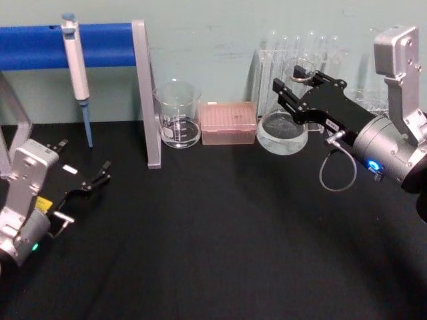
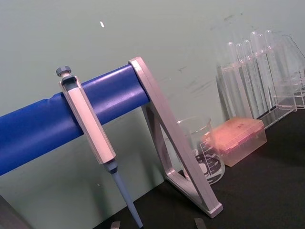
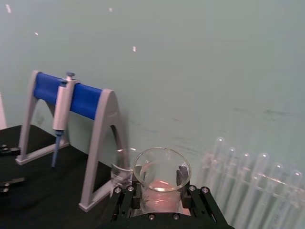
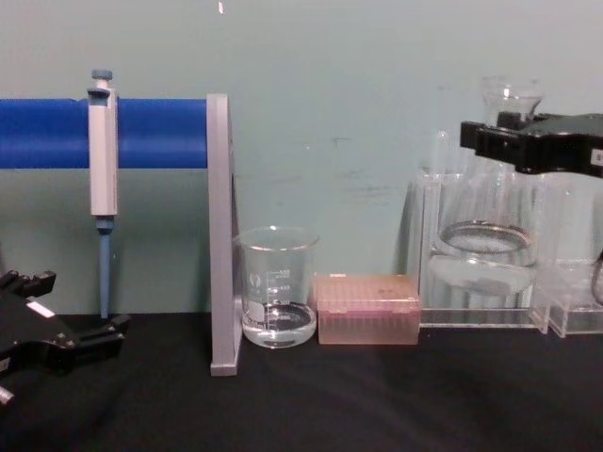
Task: Grasp the erlenmeyer flask with one hand, shake it three times, then place it back.
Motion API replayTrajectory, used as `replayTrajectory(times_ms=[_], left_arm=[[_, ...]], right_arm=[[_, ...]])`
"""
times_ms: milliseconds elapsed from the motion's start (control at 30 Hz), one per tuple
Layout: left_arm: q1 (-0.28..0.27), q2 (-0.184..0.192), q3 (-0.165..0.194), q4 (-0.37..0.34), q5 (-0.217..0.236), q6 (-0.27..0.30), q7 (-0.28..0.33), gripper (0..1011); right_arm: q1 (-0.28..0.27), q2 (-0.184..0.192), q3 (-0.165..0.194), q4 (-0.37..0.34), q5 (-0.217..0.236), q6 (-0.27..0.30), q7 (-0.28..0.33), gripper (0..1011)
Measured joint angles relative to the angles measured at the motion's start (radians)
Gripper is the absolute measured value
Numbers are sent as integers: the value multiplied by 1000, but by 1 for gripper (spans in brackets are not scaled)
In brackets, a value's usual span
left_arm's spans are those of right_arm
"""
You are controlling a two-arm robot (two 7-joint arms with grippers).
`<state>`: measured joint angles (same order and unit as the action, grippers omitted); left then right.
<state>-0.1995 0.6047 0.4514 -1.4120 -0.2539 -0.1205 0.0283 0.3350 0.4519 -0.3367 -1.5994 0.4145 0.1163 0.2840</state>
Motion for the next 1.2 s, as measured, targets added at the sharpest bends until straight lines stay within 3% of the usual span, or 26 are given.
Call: replayTrajectory(times_ms=[733,900,1200], left_arm=[[0,0,0,0,0,0,0,1001],[0,0,0,0,0,0,0,1001],[0,0,0,0,0,0,0,1001]], right_arm=[[-14,-39,52,18,-49,28,0,450],[-24,-43,50,2,-51,31,22,450],[-50,-34,13,-50,-45,37,87,451]])
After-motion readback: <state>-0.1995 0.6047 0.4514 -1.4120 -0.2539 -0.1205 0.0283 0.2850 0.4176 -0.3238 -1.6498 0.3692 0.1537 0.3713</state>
